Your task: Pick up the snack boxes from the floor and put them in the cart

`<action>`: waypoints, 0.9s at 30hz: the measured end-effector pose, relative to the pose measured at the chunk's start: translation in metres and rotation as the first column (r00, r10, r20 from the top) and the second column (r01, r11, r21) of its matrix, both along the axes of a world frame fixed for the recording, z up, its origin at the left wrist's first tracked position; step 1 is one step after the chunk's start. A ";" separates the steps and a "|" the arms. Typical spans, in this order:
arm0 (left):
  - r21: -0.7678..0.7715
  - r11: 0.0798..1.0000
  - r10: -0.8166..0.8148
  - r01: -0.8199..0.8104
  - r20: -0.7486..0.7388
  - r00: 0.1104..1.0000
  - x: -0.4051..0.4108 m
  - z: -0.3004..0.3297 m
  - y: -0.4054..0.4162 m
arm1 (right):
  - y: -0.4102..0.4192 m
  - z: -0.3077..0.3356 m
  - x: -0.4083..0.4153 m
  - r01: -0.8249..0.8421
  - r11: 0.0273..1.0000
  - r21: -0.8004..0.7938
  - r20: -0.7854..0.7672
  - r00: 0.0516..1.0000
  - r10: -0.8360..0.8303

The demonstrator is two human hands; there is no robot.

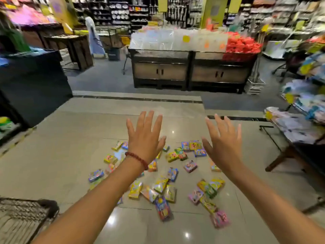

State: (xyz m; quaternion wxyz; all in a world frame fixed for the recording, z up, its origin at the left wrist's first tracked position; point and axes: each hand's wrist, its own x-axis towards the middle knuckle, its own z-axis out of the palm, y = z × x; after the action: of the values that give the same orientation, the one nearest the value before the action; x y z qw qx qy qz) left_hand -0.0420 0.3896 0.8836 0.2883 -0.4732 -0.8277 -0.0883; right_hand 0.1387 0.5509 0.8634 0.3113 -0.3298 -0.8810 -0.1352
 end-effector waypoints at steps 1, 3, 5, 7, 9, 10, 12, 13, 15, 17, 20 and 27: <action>0.001 0.999 -0.047 0.047 0.017 0.999 0.006 -0.009 0.015 | 0.010 -0.008 0.015 0.034 0.999 -0.031 0.011 0.999 -0.033; -0.002 0.991 -0.135 0.136 0.061 0.989 0.016 -0.028 0.042 | 0.027 -0.025 0.041 0.114 0.991 -0.072 0.039 0.993 -0.111; -0.021 0.981 -0.190 0.192 0.090 0.978 0.023 -0.048 0.068 | 0.041 -0.044 0.060 0.188 0.977 -0.105 0.076 0.981 -0.180; -0.036 0.968 -0.245 0.250 0.112 0.963 0.026 -0.070 0.099 | 0.057 -0.065 0.074 0.248 0.958 -0.145 0.110 0.966 -0.234; -0.061 0.952 -0.287 0.299 0.152 0.946 0.027 -0.091 0.132 | 0.076 -0.087 0.081 0.305 0.939 -0.156 0.145 0.948 -0.284; -0.079 0.945 -0.300 0.317 0.178 0.937 0.027 -0.102 0.149 | 0.086 -0.097 0.083 0.331 0.930 -0.161 0.163 0.938 -0.305; -0.124 0.928 -0.314 0.352 0.253 0.915 0.026 -0.122 0.182 | 0.110 -0.115 0.083 0.377 0.905 -0.198 0.188 0.921 -0.342; -0.150 0.916 -0.320 0.372 0.288 0.903 0.025 -0.132 0.197 | 0.121 -0.124 0.082 0.395 0.892 -0.221 0.199 0.913 -0.356; -0.193 0.887 -0.343 0.420 0.333 0.878 0.023 -0.156 0.227 | 0.144 -0.144 0.081 0.433 0.863 -0.261 0.218 0.897 -0.384; -0.231 0.863 -0.351 0.449 0.365 0.863 0.020 -0.187 0.257 | 0.167 -0.171 0.082 0.469 0.832 -0.298 0.246 0.879 -0.408; -0.299 0.826 -0.338 0.478 0.416 0.844 0.020 -0.236 0.300 | 0.197 -0.223 0.088 0.512 0.784 -0.352 0.253 0.858 -0.447; -0.418 0.728 -0.314 0.543 0.501 0.807 0.041 -0.401 0.364 | 0.232 -0.393 0.125 0.616 0.652 -0.442 0.364 0.788 -0.497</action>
State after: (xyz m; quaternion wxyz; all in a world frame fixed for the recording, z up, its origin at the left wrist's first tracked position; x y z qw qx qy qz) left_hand -0.0014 0.7538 0.4826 -0.0607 -0.6888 -0.7224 -0.0095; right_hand 0.2636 0.7830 0.4709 0.0538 -0.6425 -0.7644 -0.0054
